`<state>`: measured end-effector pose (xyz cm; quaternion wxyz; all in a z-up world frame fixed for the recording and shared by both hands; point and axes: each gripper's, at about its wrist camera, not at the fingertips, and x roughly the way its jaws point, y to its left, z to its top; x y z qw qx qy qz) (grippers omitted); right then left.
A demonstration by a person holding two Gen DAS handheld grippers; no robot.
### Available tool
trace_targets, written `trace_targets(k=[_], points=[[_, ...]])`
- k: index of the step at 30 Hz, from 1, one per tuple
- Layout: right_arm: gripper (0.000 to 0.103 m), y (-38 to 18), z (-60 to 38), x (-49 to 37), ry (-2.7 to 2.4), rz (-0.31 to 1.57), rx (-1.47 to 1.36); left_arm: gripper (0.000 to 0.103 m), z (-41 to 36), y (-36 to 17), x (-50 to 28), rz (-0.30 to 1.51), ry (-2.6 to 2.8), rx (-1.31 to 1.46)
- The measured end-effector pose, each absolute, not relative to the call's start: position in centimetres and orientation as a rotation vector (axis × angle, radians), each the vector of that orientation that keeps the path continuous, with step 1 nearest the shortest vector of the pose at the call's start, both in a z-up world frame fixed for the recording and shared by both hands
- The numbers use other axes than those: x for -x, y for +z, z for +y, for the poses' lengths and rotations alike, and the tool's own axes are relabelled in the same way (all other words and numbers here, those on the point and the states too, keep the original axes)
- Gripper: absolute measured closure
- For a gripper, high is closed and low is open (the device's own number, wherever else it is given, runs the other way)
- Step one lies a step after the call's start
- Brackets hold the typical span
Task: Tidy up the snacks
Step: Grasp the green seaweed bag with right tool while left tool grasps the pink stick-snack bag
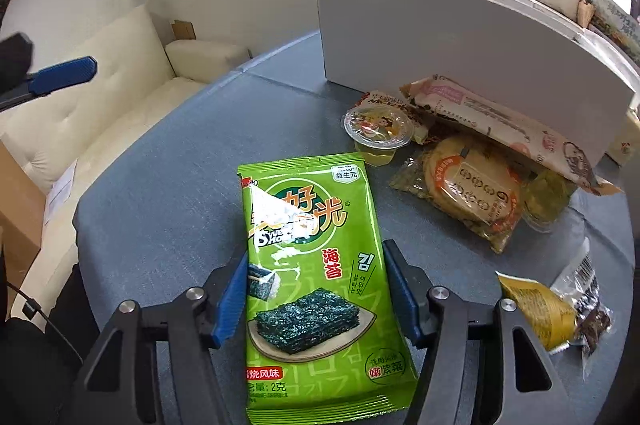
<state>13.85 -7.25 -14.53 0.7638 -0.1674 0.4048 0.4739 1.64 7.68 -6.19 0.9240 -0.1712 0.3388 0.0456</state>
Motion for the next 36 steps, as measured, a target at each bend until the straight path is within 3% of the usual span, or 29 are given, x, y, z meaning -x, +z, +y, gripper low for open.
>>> trace_targets(k=[13, 25, 29, 31, 33, 36], points=[[0.036, -8.2, -23.3, -13.5, 0.710, 0.745, 0.044, 0.000, 1.5, -7.1, -10.1, 0.760, -0.048, 0.055], [0.036, -8.1, -29.0, -14.4, 0.587, 0.733, -0.098, 0.000, -5.6, -12.1, -22.1, 0.825, -0.109, -0.339], [0.036, -8.4, -29.2, -14.4, 0.579, 0.729, -0.106, 0.013, -6.4, -13.5, -23.9, 0.840, -0.097, -0.398], [0.036, -8.7, -29.4, -14.5, 0.562, 0.742, -0.131, 0.030, -6.6, -14.3, -24.6, 0.849, -0.079, -0.434], [0.036, -8.7, -29.6, -14.4, 0.569, 0.743, -0.154, 0.040, -6.7, -14.9, -25.1, 0.847, -0.056, -0.466], [0.036, -8.7, -29.3, -14.5, 0.573, 0.742, -0.138, 0.044, -6.6, -14.9, -25.3, 0.838, -0.059, -0.475]])
